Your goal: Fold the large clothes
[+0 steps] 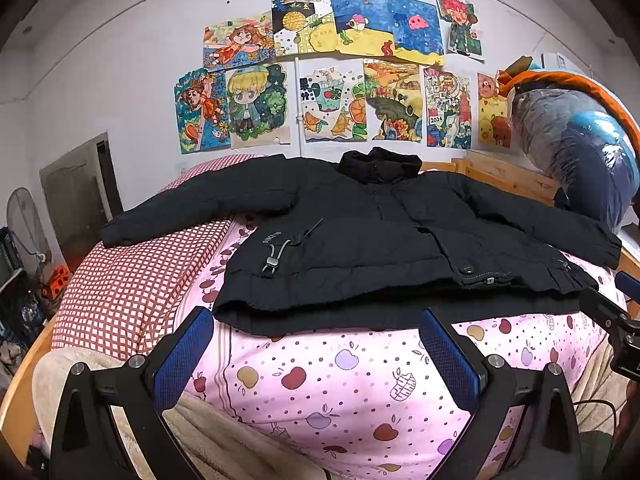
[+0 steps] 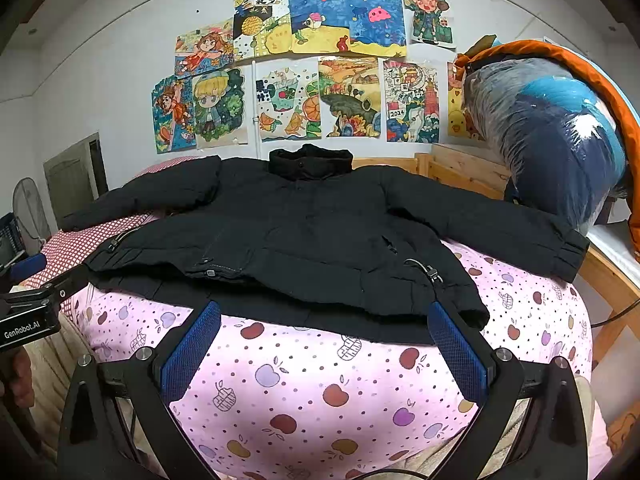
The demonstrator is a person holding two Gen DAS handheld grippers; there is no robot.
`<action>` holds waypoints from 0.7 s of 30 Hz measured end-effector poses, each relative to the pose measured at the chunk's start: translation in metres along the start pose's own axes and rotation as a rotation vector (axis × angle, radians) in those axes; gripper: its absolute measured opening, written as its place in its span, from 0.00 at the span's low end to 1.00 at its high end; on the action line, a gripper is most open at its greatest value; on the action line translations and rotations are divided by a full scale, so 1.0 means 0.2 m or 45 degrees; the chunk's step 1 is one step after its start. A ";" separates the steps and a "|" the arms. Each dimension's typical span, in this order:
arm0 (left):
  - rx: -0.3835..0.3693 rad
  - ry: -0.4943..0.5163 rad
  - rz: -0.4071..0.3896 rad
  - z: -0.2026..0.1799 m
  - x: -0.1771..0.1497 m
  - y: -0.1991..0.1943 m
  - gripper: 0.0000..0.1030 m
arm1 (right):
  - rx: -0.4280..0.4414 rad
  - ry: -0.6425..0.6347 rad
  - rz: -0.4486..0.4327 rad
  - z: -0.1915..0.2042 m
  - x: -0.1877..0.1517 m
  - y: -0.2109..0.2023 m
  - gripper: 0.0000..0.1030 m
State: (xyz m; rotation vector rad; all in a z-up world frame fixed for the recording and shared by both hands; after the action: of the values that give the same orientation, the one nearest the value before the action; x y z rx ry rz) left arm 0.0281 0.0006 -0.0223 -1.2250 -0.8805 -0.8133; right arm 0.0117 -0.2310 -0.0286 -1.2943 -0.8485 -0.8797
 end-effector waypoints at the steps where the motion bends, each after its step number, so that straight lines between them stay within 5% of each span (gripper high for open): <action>1: 0.000 0.000 -0.001 0.00 0.00 0.00 1.00 | 0.001 0.001 0.002 0.00 0.00 0.00 0.99; 21: -0.012 0.006 0.014 -0.01 0.02 -0.01 1.00 | -0.013 0.008 0.000 0.00 -0.02 -0.01 0.99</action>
State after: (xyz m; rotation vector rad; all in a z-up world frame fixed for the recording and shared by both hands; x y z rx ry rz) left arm 0.0290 -0.0023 -0.0177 -1.2347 -0.8663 -0.8116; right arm 0.0080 -0.2306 -0.0314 -1.2995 -0.8402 -0.8889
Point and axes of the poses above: each gripper's, at about its wrist camera, not at the fingertips, and y roughly the way its jaws point, z to its left, x to its top, the point moved 3 cm from there along y, roughly the way its jaws point, and after that the axes turned 7 degrees about x, right-handed, at the moved point
